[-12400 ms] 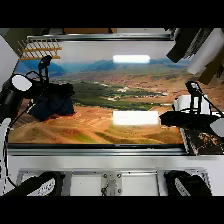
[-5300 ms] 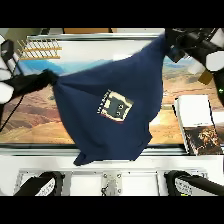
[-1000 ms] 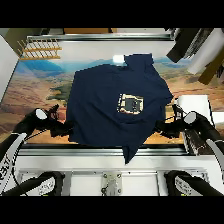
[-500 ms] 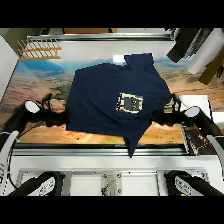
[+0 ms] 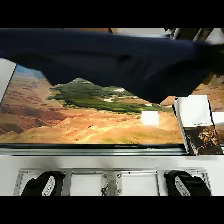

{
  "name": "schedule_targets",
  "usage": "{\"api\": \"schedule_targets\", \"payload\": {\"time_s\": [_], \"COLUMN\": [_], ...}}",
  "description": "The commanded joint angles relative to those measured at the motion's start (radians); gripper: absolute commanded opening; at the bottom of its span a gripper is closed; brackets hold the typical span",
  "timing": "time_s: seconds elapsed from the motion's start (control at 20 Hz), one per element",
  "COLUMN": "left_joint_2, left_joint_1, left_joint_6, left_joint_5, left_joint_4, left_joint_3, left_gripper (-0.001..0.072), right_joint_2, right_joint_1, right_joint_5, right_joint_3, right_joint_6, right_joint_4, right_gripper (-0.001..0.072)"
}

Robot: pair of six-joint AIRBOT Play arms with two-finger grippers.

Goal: Fold the clothes and pants, and hang the long-sleeved shirts on hangers.

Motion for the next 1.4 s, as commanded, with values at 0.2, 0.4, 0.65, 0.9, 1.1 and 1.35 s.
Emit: {"api": "schedule_targets", "payload": {"time_s": [0.2, 0.4, 0.65, 0.9, 1.1, 1.35], "left_joint_2": [0.194, 0.124, -0.093, -0.383, -0.641, -0.887], "left_joint_1": [0.005, 0.005, 0.005, -0.022, -0.097, -0.155], "left_joint_6": [0.001, 0.000, 0.000, 0.003, 0.037, 0.057], "left_joint_5": [0.138, 0.142, 0.122, 0.067, 0.105, 0.247], "left_joint_4": [0.007, 0.005, -0.002, 0.001, 0.000, -0.001], "left_joint_3": [0.125, 0.125, 0.125, 0.125, 0.125, 0.126], "left_gripper": [0.0009, 0.0009, 0.0009, 0.0009, 0.0009, 0.0010], "right_joint_2": [0.238, 0.223, 0.045, -0.294, -0.606, -0.832], "right_joint_1": [0.000, 0.000, 0.000, 0.017, 0.067, 0.078], "right_joint_5": [-0.116, -0.178, -0.185, -0.150, -0.227, -0.414], "right_joint_3": [0.117, 0.117, 0.117, 0.117, 0.117, 0.117], "right_joint_6": [0.048, 0.071, 0.075, 0.032, -0.008, 0.000], "right_joint_4": [-0.006, 0.002, 0.105, 0.106, 0.107, 0.117], "right_gripper": [0.0017, 0.0017, 0.0016, 0.0016, 0.0016, 0.0041]}}
